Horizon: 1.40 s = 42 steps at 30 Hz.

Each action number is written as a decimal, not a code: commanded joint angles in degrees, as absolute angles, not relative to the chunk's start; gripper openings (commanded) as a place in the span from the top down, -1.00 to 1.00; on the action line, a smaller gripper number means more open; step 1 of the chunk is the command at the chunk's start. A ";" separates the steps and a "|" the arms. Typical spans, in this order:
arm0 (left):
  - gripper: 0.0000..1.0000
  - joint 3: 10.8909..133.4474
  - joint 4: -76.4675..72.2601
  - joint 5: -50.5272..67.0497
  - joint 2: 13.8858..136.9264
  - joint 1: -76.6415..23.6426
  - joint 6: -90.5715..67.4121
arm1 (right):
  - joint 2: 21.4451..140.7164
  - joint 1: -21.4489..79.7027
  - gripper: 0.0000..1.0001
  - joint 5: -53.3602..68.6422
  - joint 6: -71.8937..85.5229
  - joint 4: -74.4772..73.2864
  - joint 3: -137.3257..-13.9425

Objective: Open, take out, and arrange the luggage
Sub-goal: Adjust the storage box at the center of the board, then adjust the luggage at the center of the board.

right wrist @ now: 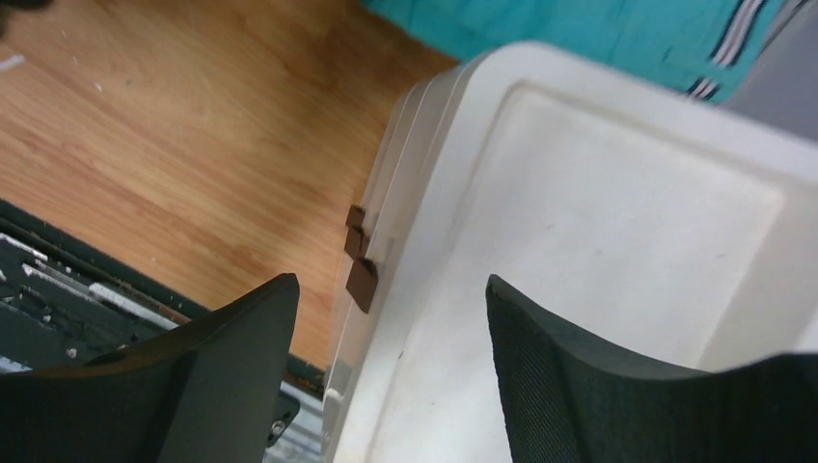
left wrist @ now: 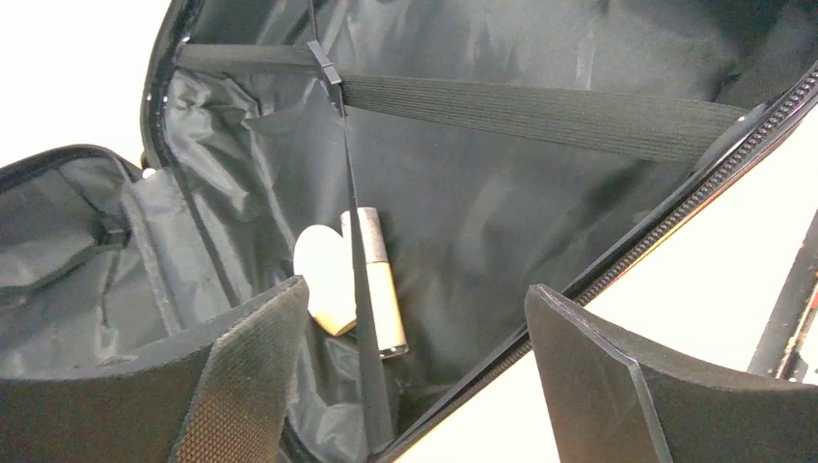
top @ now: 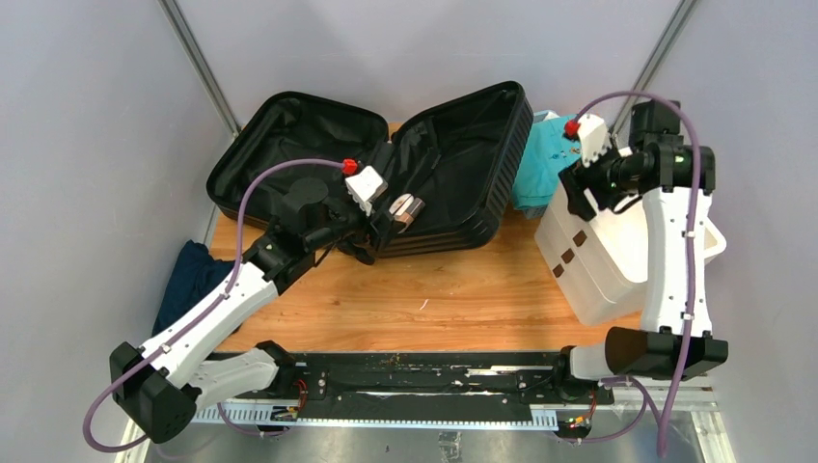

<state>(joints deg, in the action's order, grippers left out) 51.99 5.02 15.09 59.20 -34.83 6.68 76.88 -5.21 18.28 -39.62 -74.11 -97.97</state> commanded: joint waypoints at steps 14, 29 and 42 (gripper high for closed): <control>-0.48 59.10 9.43 22.23 65.50 -31.46 6.05 | 99.52 13.91 -0.18 45.28 -10.68 -58.14 -129.78; -0.97 55.60 26.09 -6.98 60.61 -15.35 -27.66 | 96.83 17.28 0.04 24.45 -31.34 -63.99 -114.39; -0.99 59.54 39.97 -19.84 73.77 -5.72 -51.39 | 95.19 17.15 0.03 23.32 -33.16 -61.69 -104.72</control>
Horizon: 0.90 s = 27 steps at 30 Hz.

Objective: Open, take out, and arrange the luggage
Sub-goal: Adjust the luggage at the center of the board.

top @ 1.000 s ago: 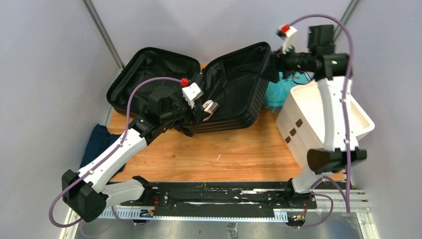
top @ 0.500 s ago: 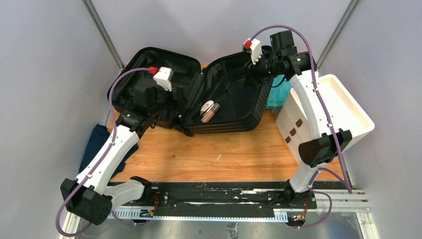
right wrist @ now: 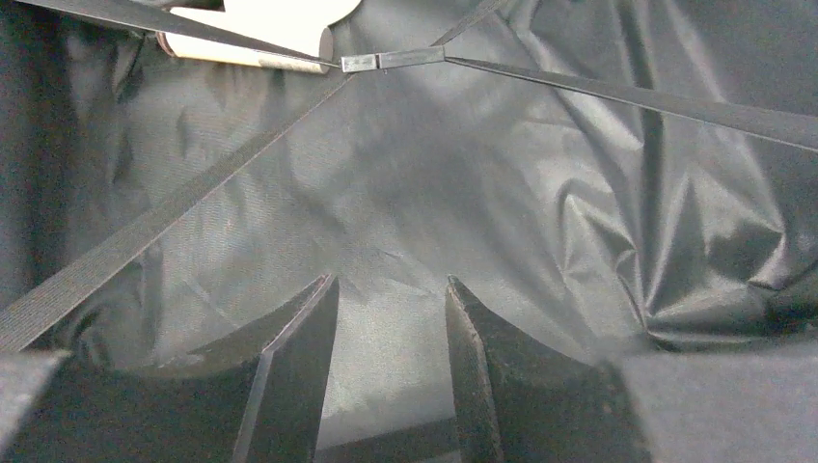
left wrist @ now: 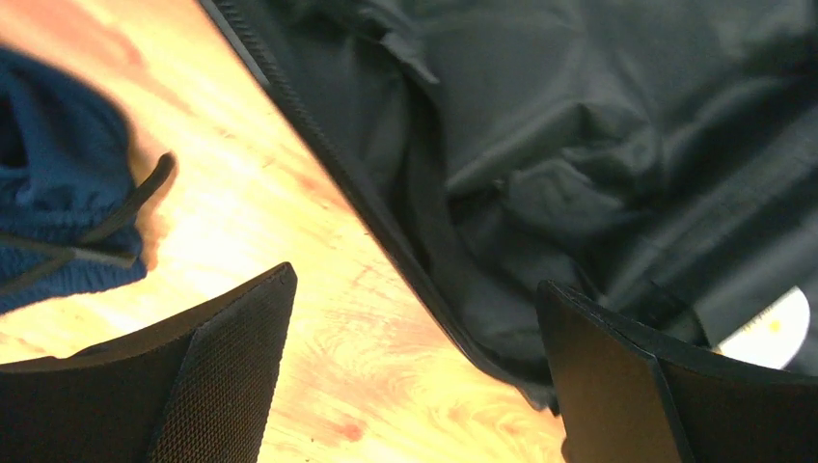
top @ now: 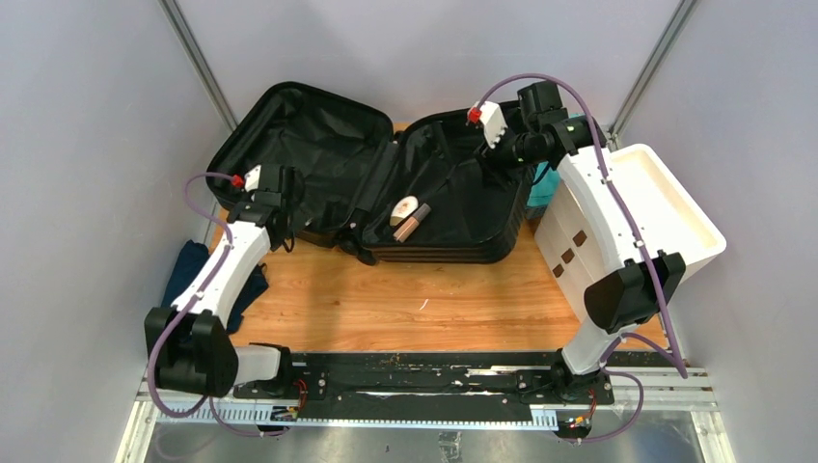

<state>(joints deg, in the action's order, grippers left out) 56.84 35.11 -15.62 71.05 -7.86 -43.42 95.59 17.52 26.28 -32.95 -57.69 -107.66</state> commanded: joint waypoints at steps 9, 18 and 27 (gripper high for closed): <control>-0.61 59.30 33.16 -28.00 77.92 -3.49 -49.54 | 94.76 14.89 0.03 23.46 -32.45 -61.24 -100.89; 1.00 57.44 21.87 -29.11 76.49 -3.29 -45.76 | 93.84 14.13 0.03 24.70 -32.39 -61.22 -98.61; 1.00 54.19 7.59 -38.74 58.36 -3.41 -32.33 | 95.70 14.11 0.02 35.34 -33.89 -63.54 -100.85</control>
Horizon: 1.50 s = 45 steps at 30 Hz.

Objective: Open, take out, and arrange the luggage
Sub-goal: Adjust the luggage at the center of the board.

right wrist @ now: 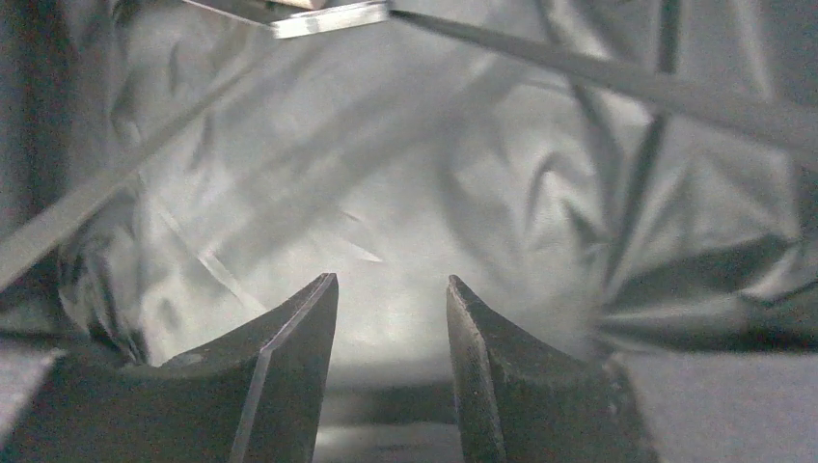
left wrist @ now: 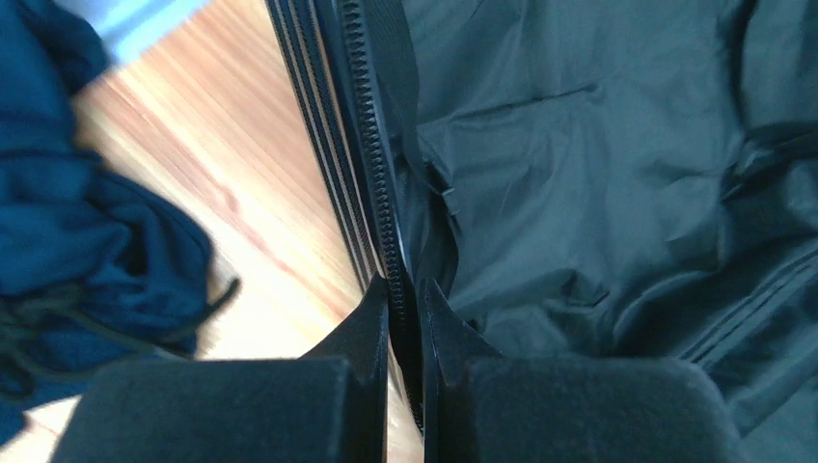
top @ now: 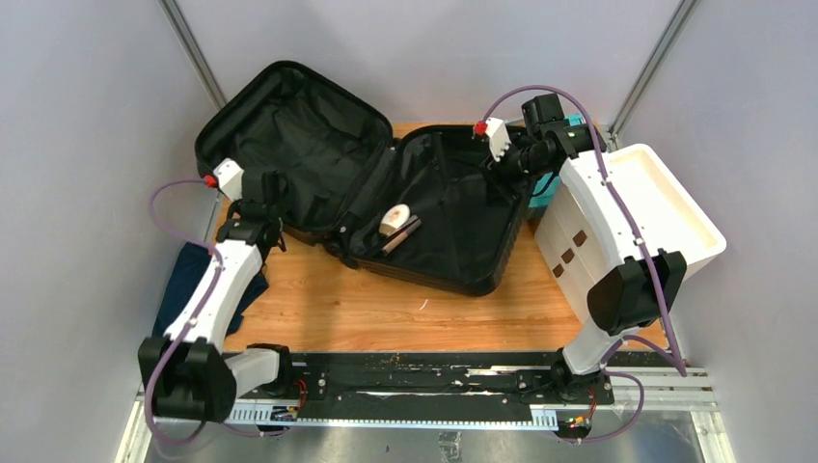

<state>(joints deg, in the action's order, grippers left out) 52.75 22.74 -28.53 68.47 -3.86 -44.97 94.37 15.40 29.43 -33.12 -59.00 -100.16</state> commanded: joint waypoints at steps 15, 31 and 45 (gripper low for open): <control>1.00 56.09 -13.87 -36.77 58.81 -3.34 -16.54 | 104.99 14.42 -0.08 59.75 -47.64 -73.73 -107.14; 1.00 61.11 -22.53 -33.21 65.60 -3.26 -15.78 | 111.77 21.68 -0.39 29.57 -26.97 -52.85 -100.08; 1.00 65.45 -35.81 -17.85 72.85 -1.81 -17.33 | 112.11 23.80 1.00 24.12 -9.59 -29.93 -97.33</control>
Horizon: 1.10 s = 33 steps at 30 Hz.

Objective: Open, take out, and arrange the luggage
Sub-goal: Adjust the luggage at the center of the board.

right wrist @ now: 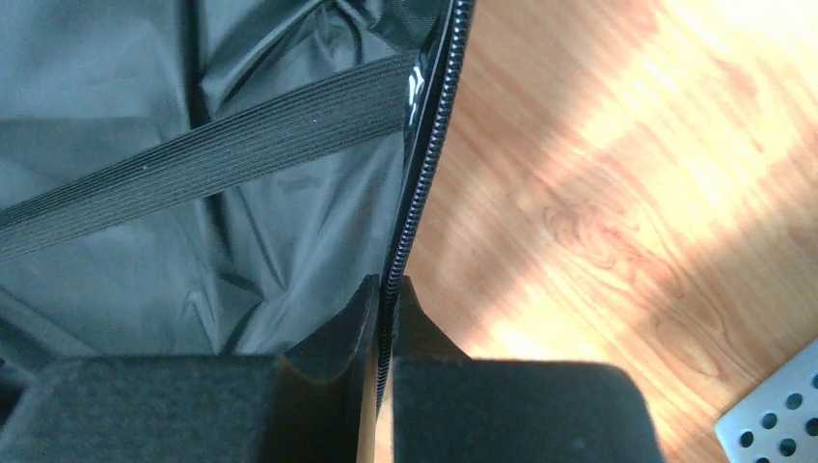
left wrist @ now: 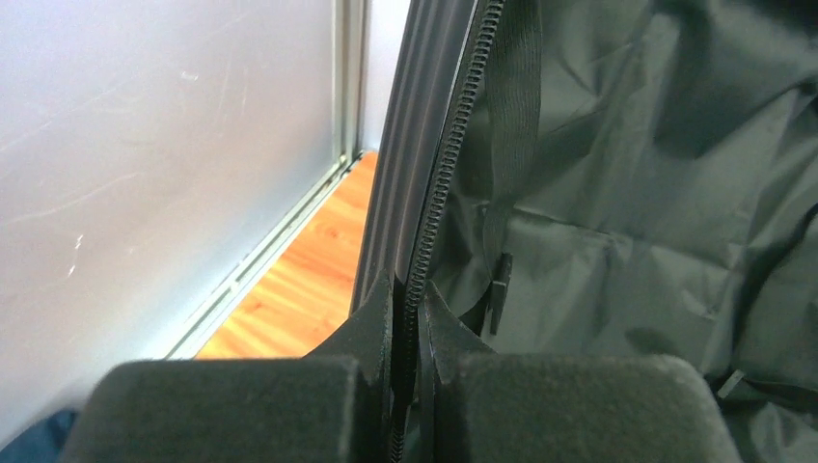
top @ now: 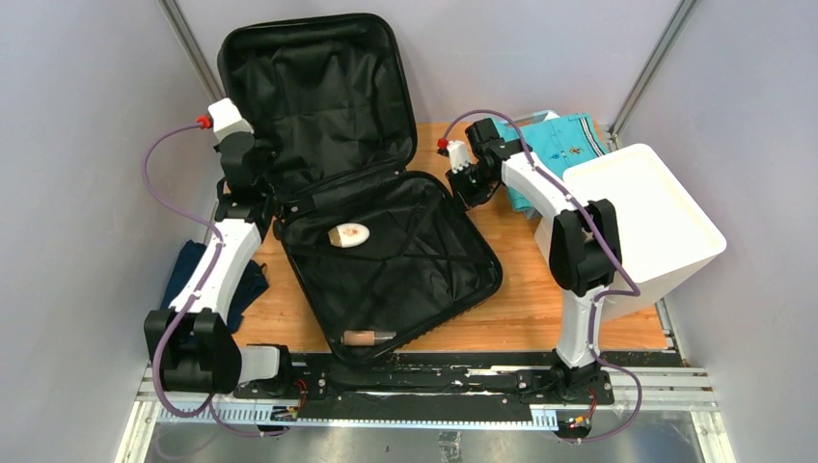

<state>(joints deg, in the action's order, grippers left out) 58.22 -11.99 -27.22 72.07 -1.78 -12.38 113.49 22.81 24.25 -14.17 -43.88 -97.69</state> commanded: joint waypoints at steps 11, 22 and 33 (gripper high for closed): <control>1.00 60.57 -43.93 -6.48 68.67 -0.35 -22.55 | 108.80 23.82 1.00 24.41 -9.04 -18.83 -88.75; 1.00 53.02 -65.58 15.88 70.14 5.75 -37.98 | 106.19 24.72 1.00 18.74 -10.29 -3.98 -81.09; 1.00 40.71 -57.64 12.58 62.06 10.77 -36.88 | 106.67 26.42 1.00 18.27 -13.48 -0.61 -76.99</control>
<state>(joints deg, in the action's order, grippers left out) 42.52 -49.98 8.16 70.32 11.42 -32.69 105.80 23.83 17.74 -9.61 -8.99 -78.06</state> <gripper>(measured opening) 0.043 0.035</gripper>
